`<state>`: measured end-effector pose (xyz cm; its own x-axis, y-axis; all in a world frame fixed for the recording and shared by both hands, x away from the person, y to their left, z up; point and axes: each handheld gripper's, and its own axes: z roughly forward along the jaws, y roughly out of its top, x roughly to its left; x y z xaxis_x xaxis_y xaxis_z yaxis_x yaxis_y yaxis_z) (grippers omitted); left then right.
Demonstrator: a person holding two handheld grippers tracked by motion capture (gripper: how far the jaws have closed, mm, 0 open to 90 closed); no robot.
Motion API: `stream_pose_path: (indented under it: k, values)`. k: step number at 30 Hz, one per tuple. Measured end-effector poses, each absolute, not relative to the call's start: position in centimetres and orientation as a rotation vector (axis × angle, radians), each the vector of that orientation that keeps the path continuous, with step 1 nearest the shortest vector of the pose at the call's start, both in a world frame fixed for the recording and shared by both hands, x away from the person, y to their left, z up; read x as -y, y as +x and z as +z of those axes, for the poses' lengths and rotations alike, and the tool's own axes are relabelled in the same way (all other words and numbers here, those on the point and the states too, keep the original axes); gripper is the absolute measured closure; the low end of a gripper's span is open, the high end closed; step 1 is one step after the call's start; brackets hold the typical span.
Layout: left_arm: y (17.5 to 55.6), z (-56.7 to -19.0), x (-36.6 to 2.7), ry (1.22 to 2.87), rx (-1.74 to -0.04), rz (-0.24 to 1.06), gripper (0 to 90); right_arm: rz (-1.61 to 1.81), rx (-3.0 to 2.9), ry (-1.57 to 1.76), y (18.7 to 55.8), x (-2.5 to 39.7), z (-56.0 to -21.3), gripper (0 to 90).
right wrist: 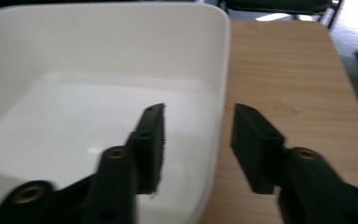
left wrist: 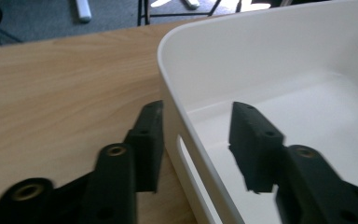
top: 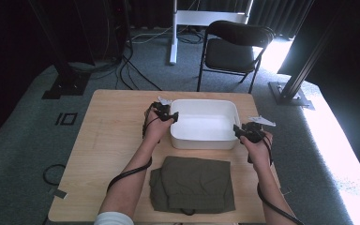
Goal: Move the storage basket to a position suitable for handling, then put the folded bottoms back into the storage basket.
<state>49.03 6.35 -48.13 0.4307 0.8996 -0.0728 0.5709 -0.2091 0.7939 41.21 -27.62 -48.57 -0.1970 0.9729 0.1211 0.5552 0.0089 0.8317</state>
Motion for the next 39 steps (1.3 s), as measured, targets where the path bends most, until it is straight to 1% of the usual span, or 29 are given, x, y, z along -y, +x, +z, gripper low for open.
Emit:
stream_pose_path:
  k: [1,2,3,4,5,7,9,10,11,12,14,20,23,39]
  values:
    - [49.0,-48.1,-6.4,1.901,-1.246,0.53,47.8,1.089,-1.791,1.566,41.2,27.6,-48.6,52.6]
    - [48.9,-47.8,-6.3,1.888,-1.223,0.511,47.8,1.113,-1.809,1.552,41.3,27.6,-48.5,43.9]
    - [48.9,-47.6,-6.4,1.892,-1.22,0.509,41.5,1.135,-1.84,1.525,41.6,27.6,-48.2,33.4]
    - [48.9,-47.4,-6.3,1.886,-1.204,0.51,37.0,1.139,-1.837,1.52,41.6,27.5,-48.1,27.3]
    - [48.8,-47.3,-6.4,1.877,-1.18,0.494,33.7,1.137,-1.829,1.513,41.6,27.5,-48.0,25.2]
    - [48.7,-46.9,-6.6,1.901,-1.206,0.425,29.8,1.148,-1.81,1.509,41.6,27.4,-47.8,18.3]
    - [48.5,-46.6,-6.6,1.897,-1.173,0.444,29.0,1.173,-1.807,1.513,41.6,27.4,-47.5,18.1]
    - [48.3,-46.5,-6.6,1.893,-1.163,0.451,24.9,1.182,-1.799,1.507,41.6,27.4,-47.4,18.1]
    - [48.1,-46.3,-6.6,1.881,-1.158,0.45,18.7,1.181,-1.8,1.502,41.6,27.4,-47.2,18.0]
    - [47.9,-46.2,-6.7,1.872,-1.144,0.456,17.5,1.185,-1.799,1.497,41.5,27.3,-47.1,17.0]
    - [47.5,-45.8,-6.9,1.855,-1.133,0.471,17.5,1.192,-1.814,1.485,41.4,27.2,-46.7,15.6]
    - [46.2,-45.2,-7.6,1.894,-1.095,0.469,17.6,1.195,-1.845,1.449,41.0,26.7,-46.0,15.4]
    - [45.4,-45.0,-7.9,1.912,-1.068,0.472,17.6,1.204,-1.861,1.436,40.6,26.4,-45.7,13.8]
    - [41.6,-43.8,-9.3,1.89,-1.01,0.416,17.5,1.225,-1.881,1.407,38.5,25.5,-44.9,13.8]
